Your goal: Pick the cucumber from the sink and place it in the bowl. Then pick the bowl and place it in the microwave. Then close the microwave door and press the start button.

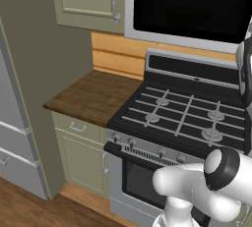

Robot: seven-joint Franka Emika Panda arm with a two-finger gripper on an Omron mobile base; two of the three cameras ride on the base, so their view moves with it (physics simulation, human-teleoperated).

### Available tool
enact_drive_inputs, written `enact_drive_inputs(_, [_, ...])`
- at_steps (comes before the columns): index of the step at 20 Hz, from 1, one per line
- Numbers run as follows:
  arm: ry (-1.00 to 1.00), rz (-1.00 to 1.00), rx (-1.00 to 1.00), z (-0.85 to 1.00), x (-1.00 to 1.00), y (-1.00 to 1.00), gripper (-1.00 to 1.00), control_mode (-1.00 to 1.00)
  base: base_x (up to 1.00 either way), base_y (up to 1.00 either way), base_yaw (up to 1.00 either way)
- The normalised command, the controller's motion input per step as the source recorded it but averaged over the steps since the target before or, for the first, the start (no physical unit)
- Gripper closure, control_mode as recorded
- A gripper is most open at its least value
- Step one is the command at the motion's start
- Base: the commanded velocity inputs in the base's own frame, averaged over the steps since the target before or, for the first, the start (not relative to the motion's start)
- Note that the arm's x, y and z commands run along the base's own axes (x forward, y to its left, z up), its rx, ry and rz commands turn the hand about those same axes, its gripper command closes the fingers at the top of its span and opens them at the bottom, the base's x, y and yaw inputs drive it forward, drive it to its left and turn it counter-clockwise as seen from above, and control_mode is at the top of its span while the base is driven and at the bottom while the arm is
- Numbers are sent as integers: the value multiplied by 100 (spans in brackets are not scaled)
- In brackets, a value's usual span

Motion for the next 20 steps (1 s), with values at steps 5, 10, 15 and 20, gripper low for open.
enact_drive_inputs(5, [0, 0, 0, -4, 4, -32, 100, -100, 0, 0, 0])
enact_drive_inputs(10, [0, 0, 0, -11, 5, -6, 100, -100, 0, 0, 0])
enact_drive_inputs(15, [0, 0, 0, -12, 1, 0, 100, -100, 0, 0, 0])
enact_drive_inputs(20, [0, 0, 0, -12, 15, 0, 100, -100, 0, 0, 0])
